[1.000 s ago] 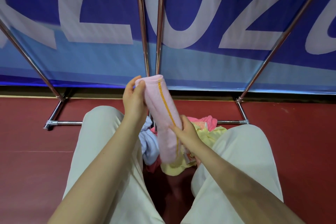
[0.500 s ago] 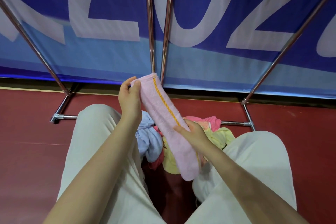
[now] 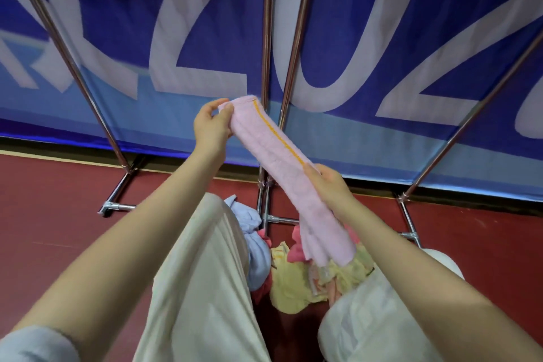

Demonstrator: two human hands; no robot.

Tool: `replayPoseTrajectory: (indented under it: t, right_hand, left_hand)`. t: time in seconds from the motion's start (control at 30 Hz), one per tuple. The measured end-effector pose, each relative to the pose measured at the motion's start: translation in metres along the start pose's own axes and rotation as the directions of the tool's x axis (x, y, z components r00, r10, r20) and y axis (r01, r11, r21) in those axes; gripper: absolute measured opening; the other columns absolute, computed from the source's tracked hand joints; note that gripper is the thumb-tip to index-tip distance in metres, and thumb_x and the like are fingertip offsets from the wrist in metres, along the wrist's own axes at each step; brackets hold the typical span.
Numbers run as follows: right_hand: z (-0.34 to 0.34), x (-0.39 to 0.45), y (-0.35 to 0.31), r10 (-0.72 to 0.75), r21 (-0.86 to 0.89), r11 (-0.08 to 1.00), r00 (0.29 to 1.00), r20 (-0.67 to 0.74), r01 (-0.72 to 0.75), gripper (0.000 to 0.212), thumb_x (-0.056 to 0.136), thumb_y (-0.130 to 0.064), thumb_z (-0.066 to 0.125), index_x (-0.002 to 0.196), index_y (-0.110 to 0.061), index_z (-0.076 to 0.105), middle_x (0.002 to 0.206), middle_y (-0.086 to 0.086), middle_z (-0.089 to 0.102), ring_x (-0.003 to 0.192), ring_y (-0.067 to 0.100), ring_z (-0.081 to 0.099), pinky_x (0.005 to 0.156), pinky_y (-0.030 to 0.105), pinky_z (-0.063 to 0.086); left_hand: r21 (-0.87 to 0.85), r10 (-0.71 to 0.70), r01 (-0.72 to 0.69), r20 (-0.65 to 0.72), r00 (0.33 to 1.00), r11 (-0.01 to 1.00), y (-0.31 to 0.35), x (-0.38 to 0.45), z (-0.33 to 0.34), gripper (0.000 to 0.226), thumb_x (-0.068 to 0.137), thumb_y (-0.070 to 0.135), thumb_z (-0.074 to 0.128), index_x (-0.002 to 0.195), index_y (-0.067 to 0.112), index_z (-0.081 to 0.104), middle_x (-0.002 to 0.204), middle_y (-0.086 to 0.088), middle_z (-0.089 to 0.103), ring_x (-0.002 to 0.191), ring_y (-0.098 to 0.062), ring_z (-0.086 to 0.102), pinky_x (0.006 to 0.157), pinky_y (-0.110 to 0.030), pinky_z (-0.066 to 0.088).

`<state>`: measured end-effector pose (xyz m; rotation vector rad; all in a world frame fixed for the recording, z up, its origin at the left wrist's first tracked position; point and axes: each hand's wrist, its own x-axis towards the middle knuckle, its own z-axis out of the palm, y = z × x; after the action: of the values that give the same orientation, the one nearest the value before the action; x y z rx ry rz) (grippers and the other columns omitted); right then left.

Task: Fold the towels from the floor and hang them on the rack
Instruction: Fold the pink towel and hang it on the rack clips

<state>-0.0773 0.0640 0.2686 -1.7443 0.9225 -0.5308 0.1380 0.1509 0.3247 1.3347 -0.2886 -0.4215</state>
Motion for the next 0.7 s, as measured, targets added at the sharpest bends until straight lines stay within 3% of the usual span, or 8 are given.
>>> replayPoseTrajectory:
  t: [0.2,0.3,0.47,0.7]
  right_hand:
    - [0.002,0.041,-0.088,-0.023,-0.003,1.0,0.995,0.1,0.024,0.017,0.092,-0.03,0.061,0.089,-0.015,0.069,0.083,0.0,0.069,0.076,0.012,0.06,0.065,0.022,0.048]
    - [0.01,0.064,-0.136,-0.097,-0.098,0.989,0.988,0.12,0.109,0.024,0.093,-0.026,0.058,0.099,-0.006,0.068,0.093,0.007,0.068,0.081,0.014,0.058,0.069,0.028,0.046]
    - [0.03,0.097,-0.208,-0.203,-0.124,0.969,0.976,0.08,0.212,0.023,0.094,-0.02,0.053,0.104,-0.003,0.066,0.097,0.009,0.066,0.086,0.014,0.055,0.07,0.023,0.044]
    - [0.071,0.132,-0.298,-0.367,-0.209,0.898,0.921,0.127,0.387,0.018,0.092,-0.021,0.052,0.094,-0.012,0.067,0.089,0.0,0.066,0.08,0.013,0.057,0.064,0.022,0.043]
  left_hand:
    - [-0.188,-0.078,0.077,0.001,0.997,0.979,0.056,0.051,-0.024,0.017,0.095,0.006,0.052,0.109,0.007,0.06,0.09,-0.006,0.063,0.079,-0.015,0.061,0.056,-0.02,0.054]
    - [-0.222,-0.098,0.086,-0.04,0.994,0.971,0.088,0.074,-0.041,0.022,0.092,0.0,0.048,0.108,0.006,0.061,0.082,-0.005,0.059,0.073,-0.016,0.057,0.051,-0.019,0.052]
    - [-0.021,0.09,-0.091,-0.056,0.994,0.996,0.134,0.099,-0.071,0.033,0.094,-0.002,0.043,0.122,0.007,0.058,0.104,-0.009,0.06,0.079,-0.013,0.059,0.052,-0.016,0.054]
    - [0.107,0.198,-0.191,-0.066,0.978,0.976,0.184,0.126,-0.123,0.031,0.094,-0.002,0.044,0.11,0.017,0.062,0.095,-0.002,0.064,0.074,-0.01,0.06,0.051,-0.016,0.052]
